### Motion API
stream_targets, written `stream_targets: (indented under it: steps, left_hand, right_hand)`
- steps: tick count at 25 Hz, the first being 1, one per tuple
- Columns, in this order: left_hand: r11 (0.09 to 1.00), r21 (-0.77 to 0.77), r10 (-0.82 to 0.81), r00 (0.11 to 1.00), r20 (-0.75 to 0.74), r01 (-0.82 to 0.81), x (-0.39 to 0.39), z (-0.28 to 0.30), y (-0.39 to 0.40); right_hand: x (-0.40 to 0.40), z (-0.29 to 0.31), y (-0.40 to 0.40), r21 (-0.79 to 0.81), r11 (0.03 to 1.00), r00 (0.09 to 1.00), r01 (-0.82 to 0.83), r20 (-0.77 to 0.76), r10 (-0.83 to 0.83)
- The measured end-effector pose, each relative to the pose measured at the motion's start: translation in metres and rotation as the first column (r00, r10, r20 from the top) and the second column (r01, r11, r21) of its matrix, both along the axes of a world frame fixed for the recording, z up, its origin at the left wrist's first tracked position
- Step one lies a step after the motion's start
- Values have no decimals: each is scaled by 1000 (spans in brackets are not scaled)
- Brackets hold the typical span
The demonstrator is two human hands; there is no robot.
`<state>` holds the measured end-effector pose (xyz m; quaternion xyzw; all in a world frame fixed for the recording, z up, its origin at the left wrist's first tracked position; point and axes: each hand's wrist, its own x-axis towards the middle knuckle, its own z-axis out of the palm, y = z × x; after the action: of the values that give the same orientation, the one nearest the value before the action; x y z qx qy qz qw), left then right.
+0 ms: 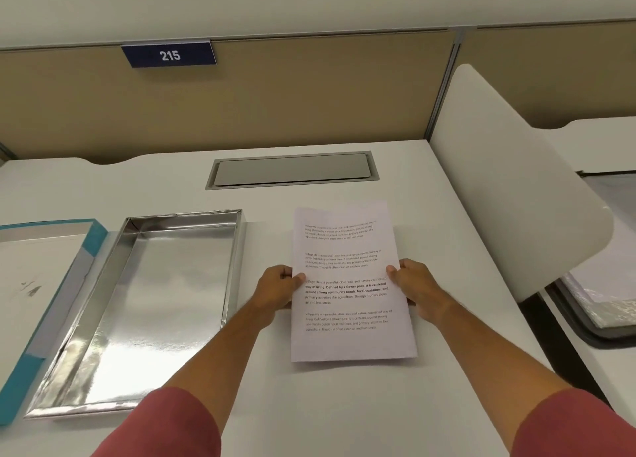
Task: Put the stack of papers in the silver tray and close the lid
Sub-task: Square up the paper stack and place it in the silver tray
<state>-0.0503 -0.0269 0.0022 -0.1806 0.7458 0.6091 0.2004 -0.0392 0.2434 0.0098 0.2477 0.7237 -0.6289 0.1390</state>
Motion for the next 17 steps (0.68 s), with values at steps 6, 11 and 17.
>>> stream_targets:
  steps: [6,11,17]
  left_hand:
    - [998,56,44,952,-304,-28,2,54,-9]
    - [999,-31,1,896,-443,-16,14,73,-15]
    - [982,-187,-128,851,-510,36,19,81,-15]
  right_hand:
    - [-5,53,1,-44,996,951,-81,-301,64]
    - [6,64,1,-54,990,893,-134,-440,96]
    - [15,62,8,-24,990,876,-138,-469,111]
